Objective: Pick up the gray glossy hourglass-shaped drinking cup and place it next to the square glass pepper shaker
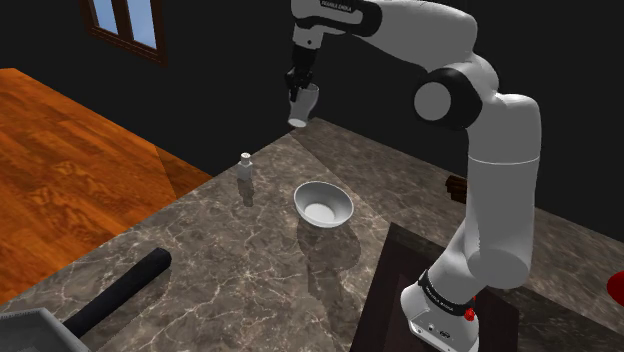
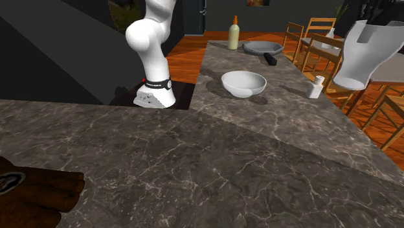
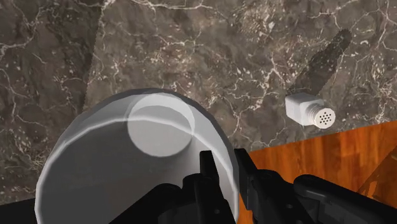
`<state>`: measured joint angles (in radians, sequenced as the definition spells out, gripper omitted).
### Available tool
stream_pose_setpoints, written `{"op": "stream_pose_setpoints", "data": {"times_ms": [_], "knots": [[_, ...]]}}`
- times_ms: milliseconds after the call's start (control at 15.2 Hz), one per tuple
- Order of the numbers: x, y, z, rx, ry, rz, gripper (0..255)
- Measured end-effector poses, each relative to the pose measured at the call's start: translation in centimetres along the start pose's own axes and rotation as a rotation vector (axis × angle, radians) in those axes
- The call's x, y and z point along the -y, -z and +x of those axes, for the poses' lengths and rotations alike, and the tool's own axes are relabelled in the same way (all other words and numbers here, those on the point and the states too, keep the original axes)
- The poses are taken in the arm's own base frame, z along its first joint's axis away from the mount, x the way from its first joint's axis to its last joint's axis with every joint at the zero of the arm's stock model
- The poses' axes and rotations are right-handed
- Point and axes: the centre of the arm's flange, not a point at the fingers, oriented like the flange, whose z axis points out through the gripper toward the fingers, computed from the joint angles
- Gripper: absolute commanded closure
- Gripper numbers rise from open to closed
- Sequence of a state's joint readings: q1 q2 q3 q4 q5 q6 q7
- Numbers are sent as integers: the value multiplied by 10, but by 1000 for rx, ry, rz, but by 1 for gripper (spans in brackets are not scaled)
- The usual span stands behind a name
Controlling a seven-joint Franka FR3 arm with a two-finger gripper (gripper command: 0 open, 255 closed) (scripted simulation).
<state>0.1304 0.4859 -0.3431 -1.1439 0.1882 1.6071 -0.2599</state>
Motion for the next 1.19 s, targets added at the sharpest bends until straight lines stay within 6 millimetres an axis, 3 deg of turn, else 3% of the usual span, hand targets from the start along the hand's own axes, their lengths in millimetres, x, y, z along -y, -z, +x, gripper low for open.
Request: {"op": "stream_pose_setpoints", "data": {"times_ms": [132,264,1188], "knots": [[19,-2,21,0,0,0,255],[29,-12,28,1,0,0,255],[31,-86,30,0,-1,0,255]]}}
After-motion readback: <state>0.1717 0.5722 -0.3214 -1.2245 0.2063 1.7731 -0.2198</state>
